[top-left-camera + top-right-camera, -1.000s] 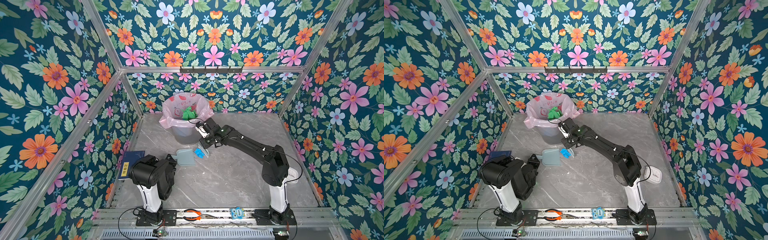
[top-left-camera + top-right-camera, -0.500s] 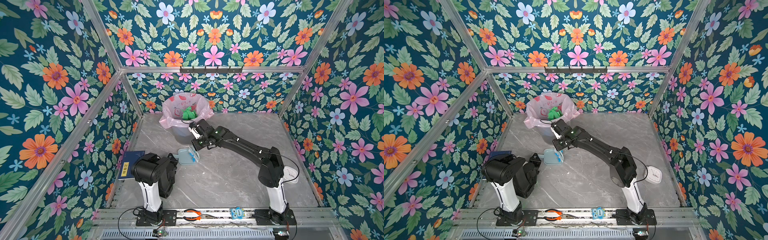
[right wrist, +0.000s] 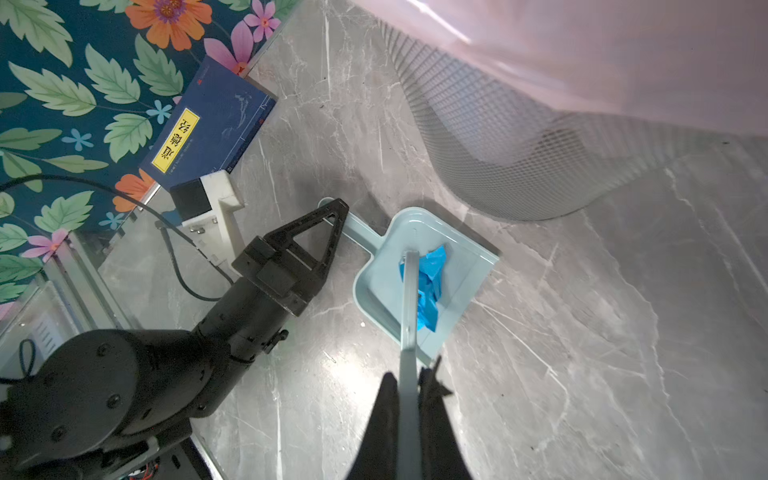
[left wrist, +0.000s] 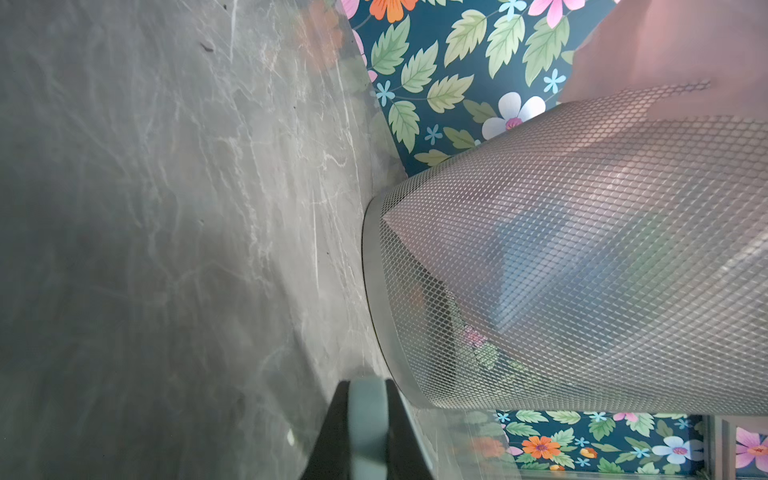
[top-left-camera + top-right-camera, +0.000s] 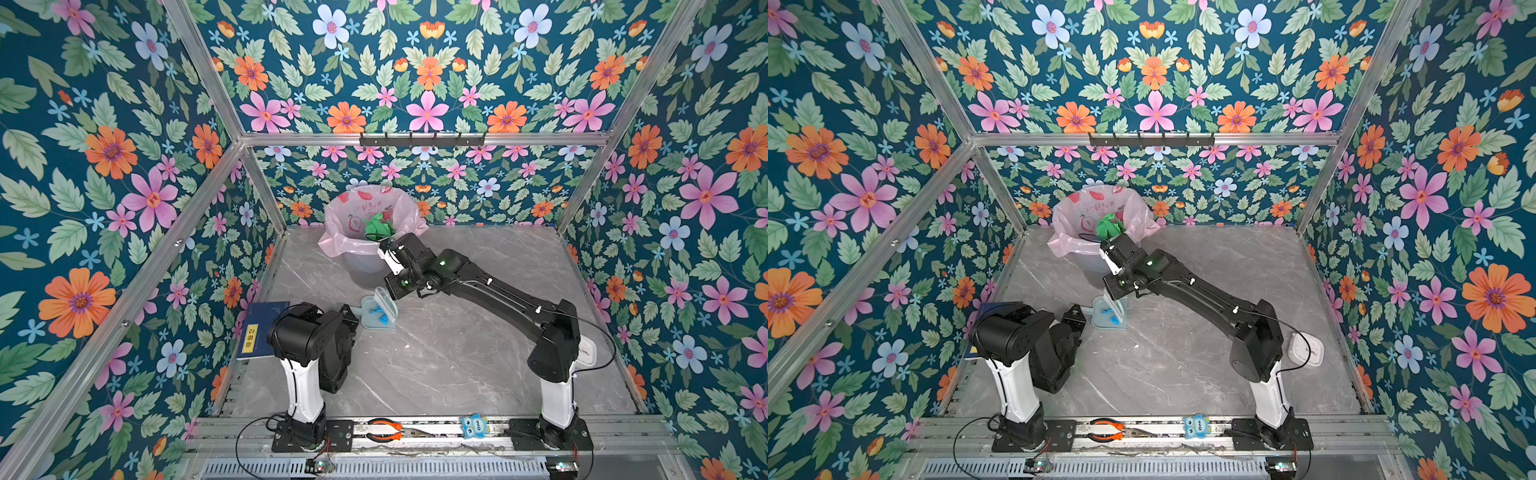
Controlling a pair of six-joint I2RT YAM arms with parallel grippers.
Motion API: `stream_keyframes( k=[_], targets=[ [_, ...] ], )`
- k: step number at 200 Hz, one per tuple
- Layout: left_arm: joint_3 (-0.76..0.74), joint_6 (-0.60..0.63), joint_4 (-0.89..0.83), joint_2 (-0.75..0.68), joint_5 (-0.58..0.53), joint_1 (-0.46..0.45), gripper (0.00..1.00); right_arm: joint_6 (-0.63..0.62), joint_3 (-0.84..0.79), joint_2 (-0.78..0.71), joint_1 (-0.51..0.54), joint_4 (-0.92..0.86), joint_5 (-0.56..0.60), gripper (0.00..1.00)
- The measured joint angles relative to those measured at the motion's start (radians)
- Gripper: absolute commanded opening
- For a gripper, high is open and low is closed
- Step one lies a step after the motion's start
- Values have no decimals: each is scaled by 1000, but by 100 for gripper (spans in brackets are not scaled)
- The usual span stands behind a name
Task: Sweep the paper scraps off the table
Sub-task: 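Sweep the blue scrap with the right gripper's brush into the dustpan, then draw the brush back with the right gripper, holding the loaded dustpan still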
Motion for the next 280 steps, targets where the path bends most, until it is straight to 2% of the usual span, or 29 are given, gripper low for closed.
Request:
stream_keyframes(
  k=[46, 98, 163, 236, 280],
  targets=[
    [11, 0, -4, -8, 43, 0, 0, 3, -88, -120, 0, -7, 23, 0],
    [-27, -21, -17, -125, 109, 0, 0, 6, -251, -302, -10, -13, 85, 0],
    [-62, -109, -25, -287, 155, 2, 0, 33, -414, -552, -151, -6, 119, 0],
    [-60, -204, -25, -406, 189, 3, 0, 25, -431, -610, -175, -22, 183, 0],
    [-38, -207, -62, -458, 193, 4, 0, 25, -451, -616, -182, -29, 191, 0]
  ],
)
